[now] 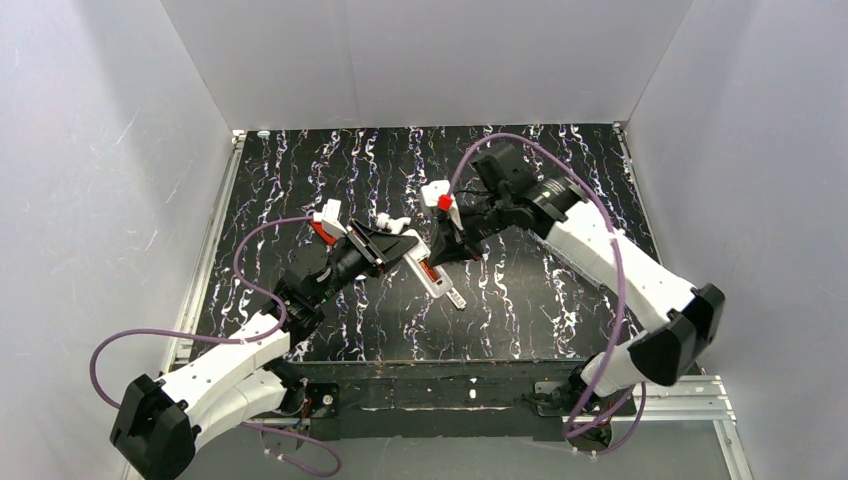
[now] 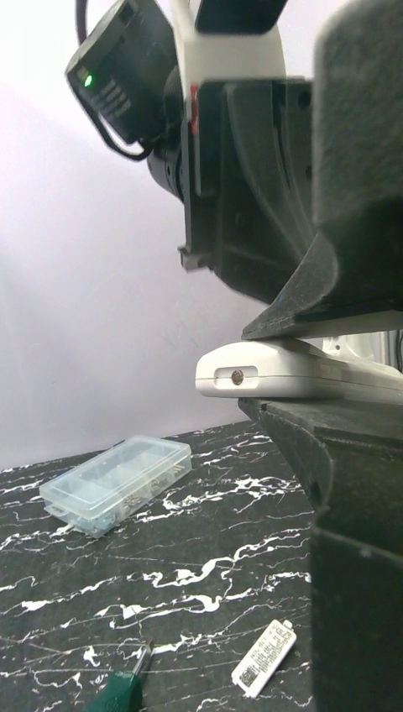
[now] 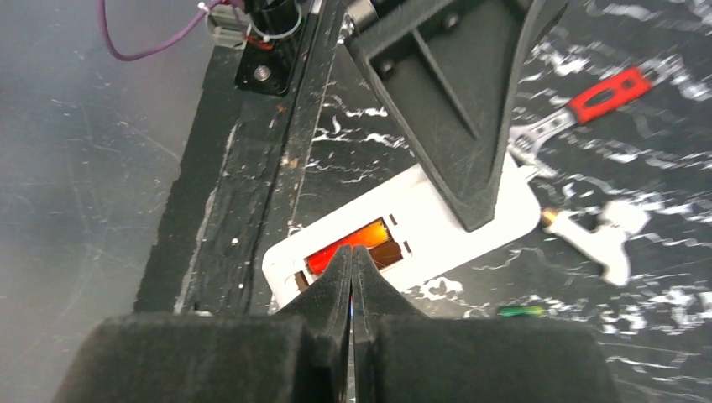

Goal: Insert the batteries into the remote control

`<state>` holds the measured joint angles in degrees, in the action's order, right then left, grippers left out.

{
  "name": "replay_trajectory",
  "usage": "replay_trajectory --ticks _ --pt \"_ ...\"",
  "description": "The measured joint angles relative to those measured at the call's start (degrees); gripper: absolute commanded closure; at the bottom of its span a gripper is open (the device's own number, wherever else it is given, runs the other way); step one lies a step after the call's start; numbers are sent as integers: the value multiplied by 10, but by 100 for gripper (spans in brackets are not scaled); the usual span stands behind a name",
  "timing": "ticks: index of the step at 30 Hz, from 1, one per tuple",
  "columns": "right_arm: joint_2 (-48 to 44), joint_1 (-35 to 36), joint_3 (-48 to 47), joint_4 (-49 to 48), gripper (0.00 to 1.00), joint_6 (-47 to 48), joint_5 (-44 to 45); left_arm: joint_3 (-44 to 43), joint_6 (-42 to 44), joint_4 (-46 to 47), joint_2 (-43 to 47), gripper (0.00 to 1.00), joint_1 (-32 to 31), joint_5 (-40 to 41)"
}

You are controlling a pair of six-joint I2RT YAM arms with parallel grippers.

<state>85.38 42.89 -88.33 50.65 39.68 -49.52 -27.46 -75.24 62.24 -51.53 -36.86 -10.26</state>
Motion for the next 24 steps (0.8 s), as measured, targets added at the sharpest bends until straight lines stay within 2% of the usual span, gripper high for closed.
replay_trajectory --ticks 8,12,17,24 --pt "-120 0 64 -123 99 -40 17 0 -2 0 7 100 -1 -6" --pt "-153 -5 123 -214 99 -98 50 0 -2 0 7 100 -1 -7" --pt "-168 -50 209 -347 90 -231 116 0 4 4 9 100 -1 -9" --pt "-162 -77 243 -433 72 -353 225 4 20 45 7 100 -1 -23"
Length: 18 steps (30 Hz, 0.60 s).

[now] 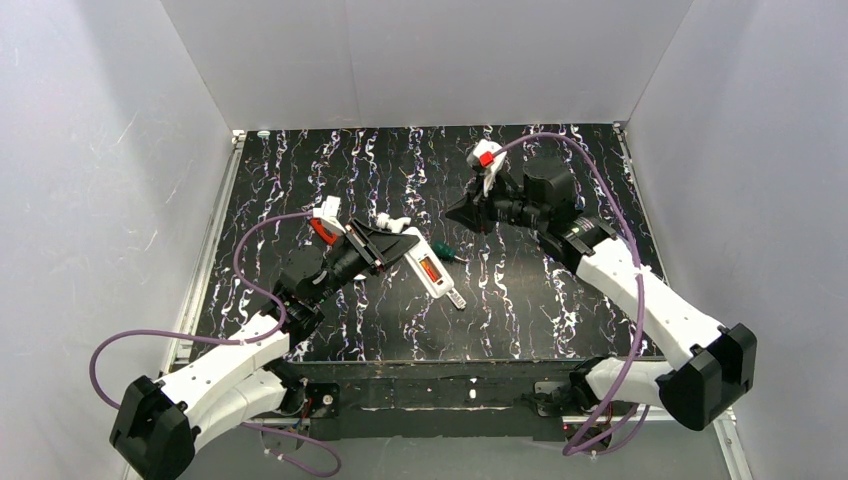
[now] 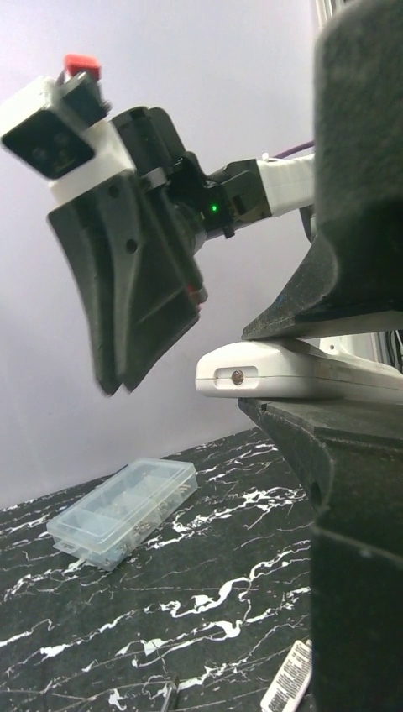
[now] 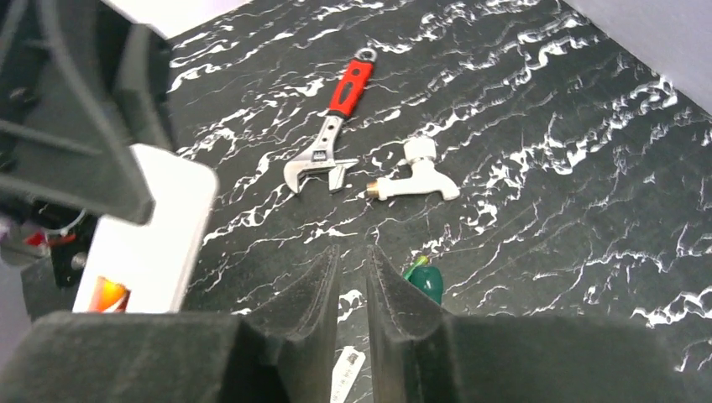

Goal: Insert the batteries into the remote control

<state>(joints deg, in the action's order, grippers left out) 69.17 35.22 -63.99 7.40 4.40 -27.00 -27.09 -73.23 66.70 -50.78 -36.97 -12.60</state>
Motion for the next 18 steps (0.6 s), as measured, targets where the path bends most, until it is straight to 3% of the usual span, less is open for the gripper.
replay_trajectory --ticks 7,18 --pt "99 -2 -36 7 54 -78 68 0 20 2 1 100 0 -10" --pt "210 9 -61 74 55 -196 114 -17 51 -66 38 100 0 -19"
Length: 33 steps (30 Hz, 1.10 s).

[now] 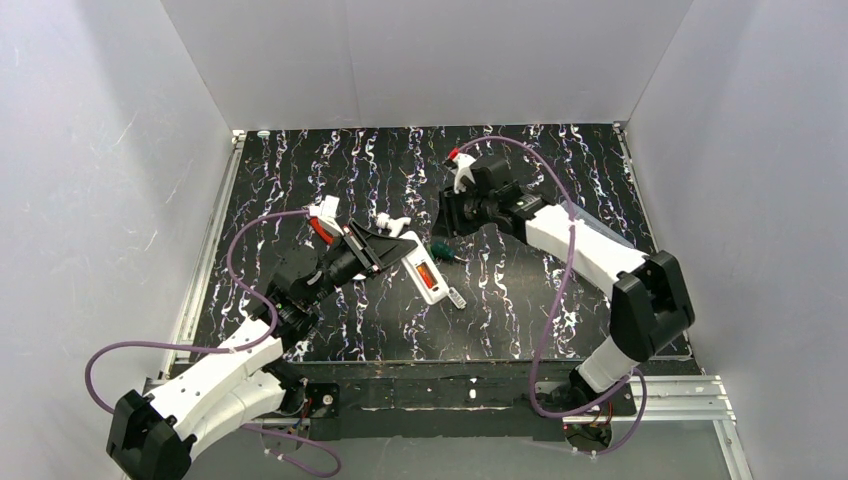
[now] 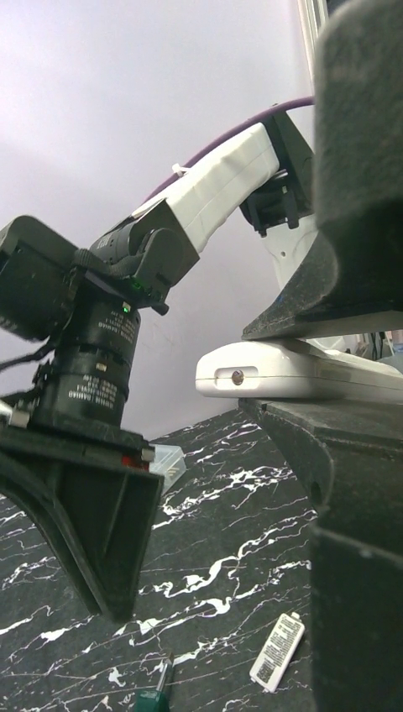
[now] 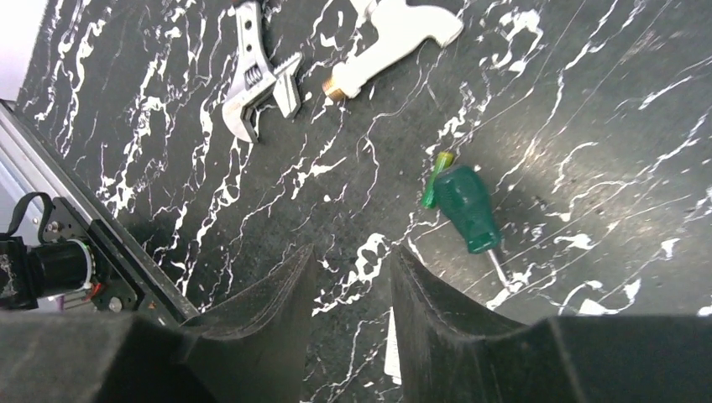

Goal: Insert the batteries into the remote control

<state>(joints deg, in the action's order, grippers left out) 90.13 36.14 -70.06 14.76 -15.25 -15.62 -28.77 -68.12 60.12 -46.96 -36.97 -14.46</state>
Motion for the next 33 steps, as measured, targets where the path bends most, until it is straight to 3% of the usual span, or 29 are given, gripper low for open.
replay_trajectory --ticks 10,17,33 --pt "100 64 -58 54 56 -85 20 -18 5 -11 -2 100 0 -6" --pt "163 63 -105 97 52 -116 54 -18 6 -23 -2 100 0 -7" --pt "214 63 -143 164 50 -135 120 -18 9 -26 -2 100 0 -7"
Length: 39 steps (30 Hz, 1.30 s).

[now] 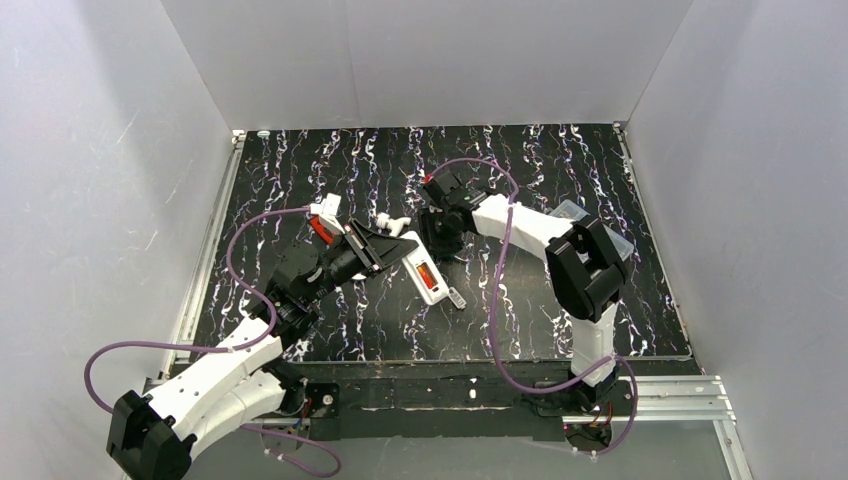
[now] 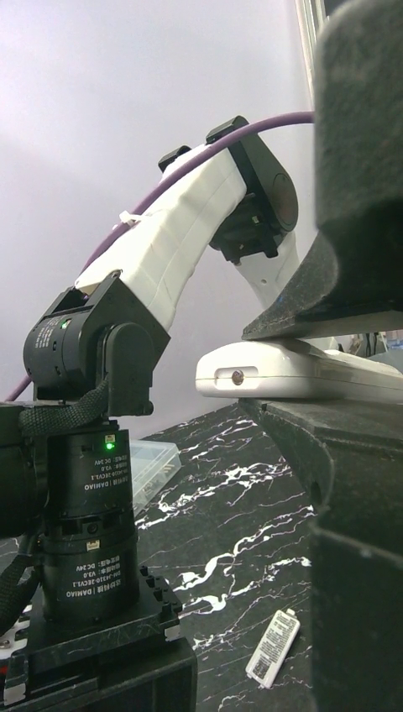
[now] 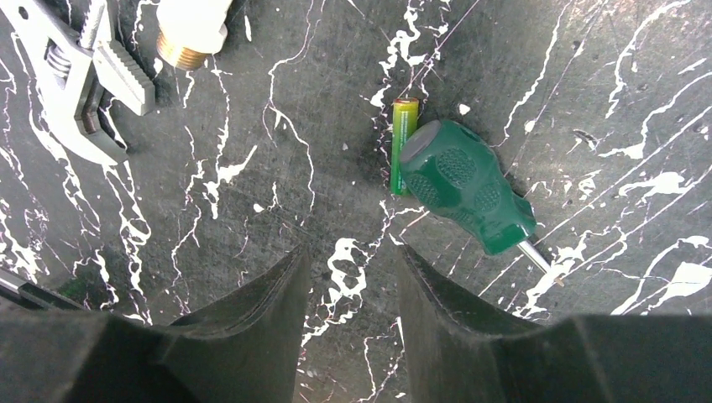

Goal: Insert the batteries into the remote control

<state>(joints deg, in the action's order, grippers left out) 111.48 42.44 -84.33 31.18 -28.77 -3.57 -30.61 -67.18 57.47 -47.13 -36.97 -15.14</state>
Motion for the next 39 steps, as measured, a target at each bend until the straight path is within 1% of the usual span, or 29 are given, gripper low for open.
replay_trajectory --ticks 16,26,29,34,39 --pt "37 -3 -15 7 50 -10 5 0 1 -6 1 100 0 1" --pt "61 -7 -44 20 51 -8 37 0 1 -8 1 100 0 1" --pt "71 -7 -45 21 53 -7 43 -2 2 -9 1 100 0 1" --pt "80 -7 -50 23 63 -5 48 -3 2 -10 1 100 0 1" --pt "84 -7 -68 24 68 2 51 -3 3 -10 1 100 0 1"
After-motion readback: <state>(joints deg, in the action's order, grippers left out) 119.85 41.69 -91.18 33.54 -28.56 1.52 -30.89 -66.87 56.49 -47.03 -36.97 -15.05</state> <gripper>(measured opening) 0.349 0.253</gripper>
